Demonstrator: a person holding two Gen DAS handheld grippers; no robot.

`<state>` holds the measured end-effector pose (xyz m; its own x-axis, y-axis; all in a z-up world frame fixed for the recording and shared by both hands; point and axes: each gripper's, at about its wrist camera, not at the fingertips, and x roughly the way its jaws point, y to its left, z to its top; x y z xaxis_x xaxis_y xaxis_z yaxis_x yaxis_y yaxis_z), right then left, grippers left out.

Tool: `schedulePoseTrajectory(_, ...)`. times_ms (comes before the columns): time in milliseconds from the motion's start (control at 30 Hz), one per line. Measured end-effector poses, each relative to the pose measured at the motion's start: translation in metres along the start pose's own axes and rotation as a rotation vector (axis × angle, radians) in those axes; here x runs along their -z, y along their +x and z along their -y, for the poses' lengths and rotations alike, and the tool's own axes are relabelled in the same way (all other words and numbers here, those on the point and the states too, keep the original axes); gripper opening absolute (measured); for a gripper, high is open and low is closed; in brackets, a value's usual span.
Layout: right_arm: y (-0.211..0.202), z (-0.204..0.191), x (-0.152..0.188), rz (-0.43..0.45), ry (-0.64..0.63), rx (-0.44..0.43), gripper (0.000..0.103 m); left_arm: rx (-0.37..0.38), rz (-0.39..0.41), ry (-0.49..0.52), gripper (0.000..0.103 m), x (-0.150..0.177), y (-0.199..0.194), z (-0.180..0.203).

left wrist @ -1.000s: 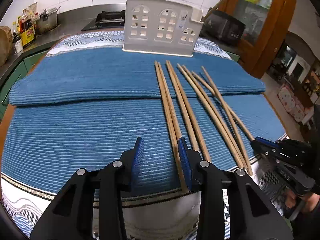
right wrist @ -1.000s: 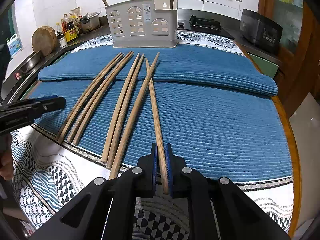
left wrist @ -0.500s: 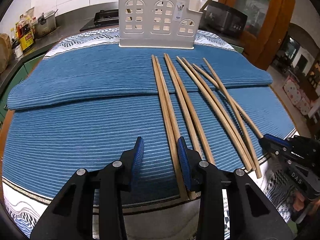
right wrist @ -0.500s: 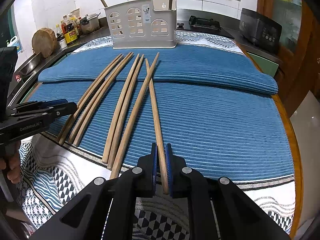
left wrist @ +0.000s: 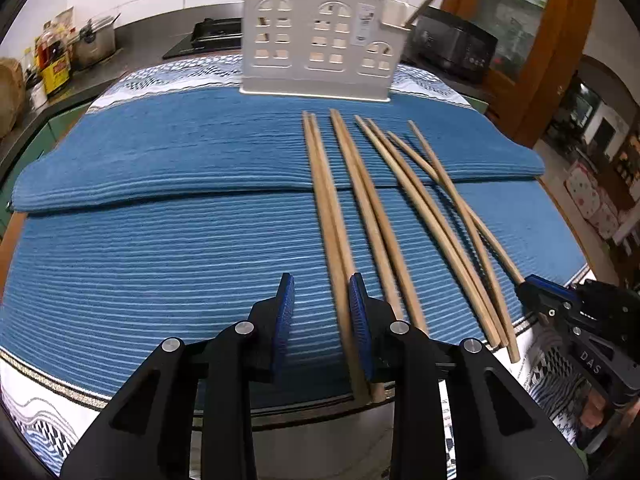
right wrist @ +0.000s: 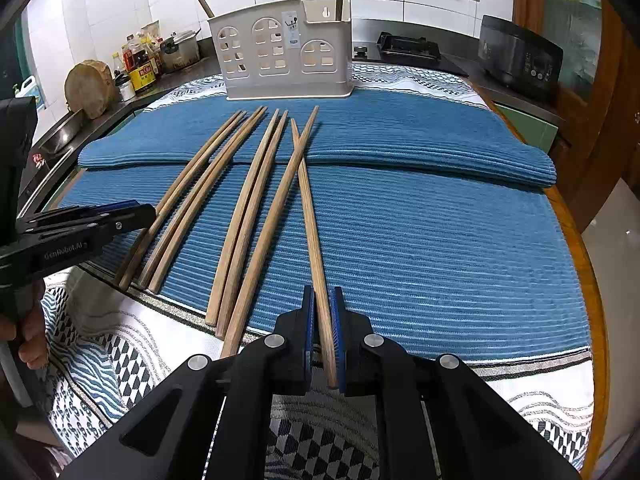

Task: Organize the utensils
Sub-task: 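Close the left tool on a chopstick while the right tool grasps another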

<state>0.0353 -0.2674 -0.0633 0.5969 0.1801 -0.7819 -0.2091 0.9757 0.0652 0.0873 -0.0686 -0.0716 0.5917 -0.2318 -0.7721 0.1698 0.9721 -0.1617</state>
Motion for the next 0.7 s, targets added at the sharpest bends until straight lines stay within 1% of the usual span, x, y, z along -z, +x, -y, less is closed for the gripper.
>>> schedulePoseTrajectory(67, 0.0, 0.0, 0.001, 0.0, 0.0, 0.0, 0.008, 0.011, -0.005, -0.006, 0.028, 0.001, 0.001, -0.003)
schedulePoseTrajectory(167, 0.0, 0.0, 0.001, 0.001, -0.003, 0.003, 0.008, -0.001, -0.007, 0.014, 0.028, 0.0, 0.002, 0.002)
schedulePoseTrajectory(267, -0.001, 0.0, 0.001, 0.001, -0.003, 0.003, 0.008, -0.042, -0.017, 0.051, 0.028, 0.001, 0.007, 0.011)
schedulePoseTrajectory(333, 0.0, 0.0, 0.001, 0.001, -0.001, 0.001, 0.008, -0.083, -0.006, 0.064, 0.023, 0.0, 0.009, 0.015)
schedulePoseTrajectory(367, 0.0, 0.0, 0.002, 0.001, 0.001, 0.0, 0.008, -0.096, 0.001, 0.059, 0.017, -0.001, 0.01, 0.014)
schedulePoseTrajectory(400, 0.0, 0.0, 0.002, 0.0, 0.001, -0.001, 0.008, -0.106, 0.009, 0.049, 0.014, -0.002, 0.012, 0.012)
schedulePoseTrajectory(533, 0.0, 0.0, 0.002, 0.0, 0.002, -0.001, 0.008, -0.096, 0.016, 0.016, 0.011, -0.003, 0.01, 0.006)
schedulePoseTrajectory(700, 0.0, 0.001, 0.002, 0.0, 0.006, -0.004, 0.008, -0.07, 0.018, 0.036, 0.012, -0.002, 0.01, 0.01)
